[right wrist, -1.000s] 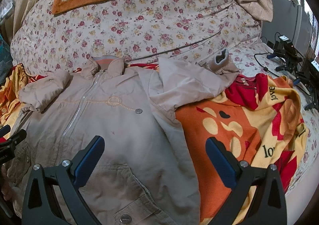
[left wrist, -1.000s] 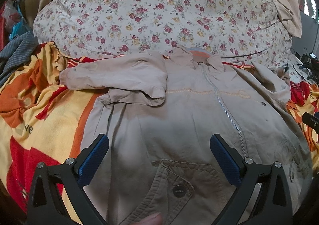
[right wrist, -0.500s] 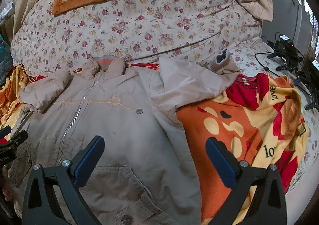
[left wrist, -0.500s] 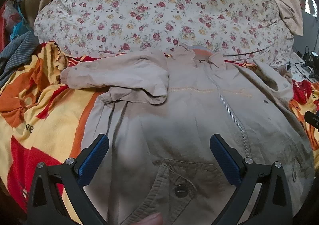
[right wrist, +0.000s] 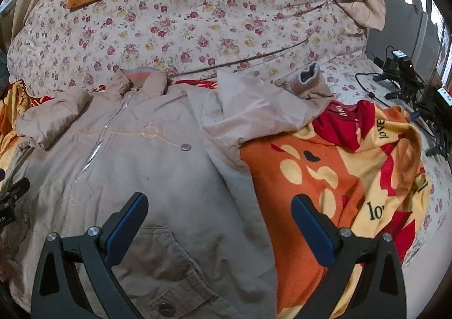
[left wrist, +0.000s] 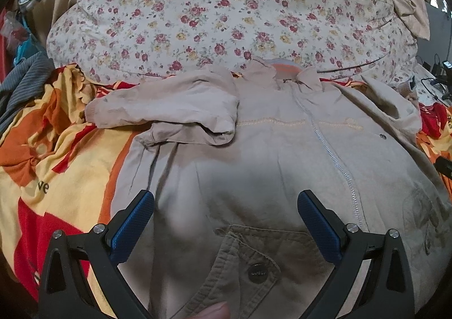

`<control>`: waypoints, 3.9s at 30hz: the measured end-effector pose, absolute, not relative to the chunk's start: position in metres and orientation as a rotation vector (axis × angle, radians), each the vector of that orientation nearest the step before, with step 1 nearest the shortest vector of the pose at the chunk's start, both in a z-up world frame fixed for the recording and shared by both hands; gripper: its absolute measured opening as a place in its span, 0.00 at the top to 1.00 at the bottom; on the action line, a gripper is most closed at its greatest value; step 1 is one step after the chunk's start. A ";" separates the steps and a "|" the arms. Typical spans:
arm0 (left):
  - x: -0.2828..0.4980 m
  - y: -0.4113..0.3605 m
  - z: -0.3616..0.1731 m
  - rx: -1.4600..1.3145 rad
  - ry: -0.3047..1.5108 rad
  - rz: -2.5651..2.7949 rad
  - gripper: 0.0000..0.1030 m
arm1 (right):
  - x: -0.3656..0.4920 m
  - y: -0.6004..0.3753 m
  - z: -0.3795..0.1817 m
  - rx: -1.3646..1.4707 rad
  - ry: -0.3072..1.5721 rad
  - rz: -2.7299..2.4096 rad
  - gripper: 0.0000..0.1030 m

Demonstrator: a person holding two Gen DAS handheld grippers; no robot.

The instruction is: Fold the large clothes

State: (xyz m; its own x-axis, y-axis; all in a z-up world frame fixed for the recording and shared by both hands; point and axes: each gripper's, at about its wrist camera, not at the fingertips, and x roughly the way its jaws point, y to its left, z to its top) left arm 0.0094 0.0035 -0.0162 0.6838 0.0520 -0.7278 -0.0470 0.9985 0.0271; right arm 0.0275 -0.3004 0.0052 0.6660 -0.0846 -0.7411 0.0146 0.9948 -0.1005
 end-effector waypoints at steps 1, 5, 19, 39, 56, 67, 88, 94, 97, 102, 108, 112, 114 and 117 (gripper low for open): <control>0.010 0.003 -0.017 0.004 0.820 0.055 0.10 | 0.029 -0.302 0.002 -0.088 0.853 -0.065 0.00; 0.011 0.003 -0.017 -0.015 0.832 0.044 0.10 | 0.025 -0.305 0.010 -0.071 0.856 -0.065 0.00; 0.000 -0.003 0.001 0.035 0.827 0.056 0.10 | 0.029 -0.322 0.009 0.087 0.807 -0.051 0.00; 0.051 0.008 0.041 0.021 0.799 -0.016 0.10 | 0.024 -0.306 0.016 -0.001 0.756 -0.027 0.00; 0.101 0.030 -0.030 -0.071 0.942 0.105 0.10 | 0.129 -0.226 0.020 -0.088 0.746 0.165 0.00; 0.102 0.020 -0.058 -0.044 0.965 0.118 0.09 | 0.147 -0.226 -0.057 -0.040 0.987 0.148 0.00; 0.103 0.134 0.056 -0.262 0.719 0.216 0.17 | 0.148 -0.227 -0.059 -0.049 0.969 0.148 0.00; 0.121 0.203 0.039 -0.441 0.659 0.291 0.18 | 0.148 -0.227 -0.059 -0.050 0.968 0.149 0.00; 0.124 0.230 0.001 -0.541 0.726 0.314 0.32 | 0.148 -0.227 -0.059 -0.050 0.968 0.149 0.00; 0.137 0.275 -0.029 -0.771 0.809 0.277 0.44 | 0.148 -0.227 -0.059 -0.055 0.968 0.147 0.00; 0.122 0.315 -0.050 -1.050 0.701 0.198 0.41 | 0.149 -0.227 -0.059 -0.056 0.966 0.147 0.00; 0.133 0.311 -0.058 -1.091 0.699 0.101 0.41 | 0.150 -0.227 -0.059 -0.058 0.965 0.147 0.00; 0.146 0.303 -0.059 -1.059 0.717 0.052 0.41 | 0.150 -0.227 -0.059 -0.059 0.964 0.147 0.00; 0.158 0.297 -0.064 -0.999 0.753 0.069 0.41 | 0.150 -0.228 -0.059 -0.059 0.964 0.147 0.00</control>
State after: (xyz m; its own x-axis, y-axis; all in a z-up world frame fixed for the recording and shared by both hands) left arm 0.1577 0.2969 -0.0644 0.7493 -0.2777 -0.6011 -0.3818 0.5605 -0.7349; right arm 0.1502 -0.2278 -0.0588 0.5611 0.0983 -0.8219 -0.1510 0.9884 0.0151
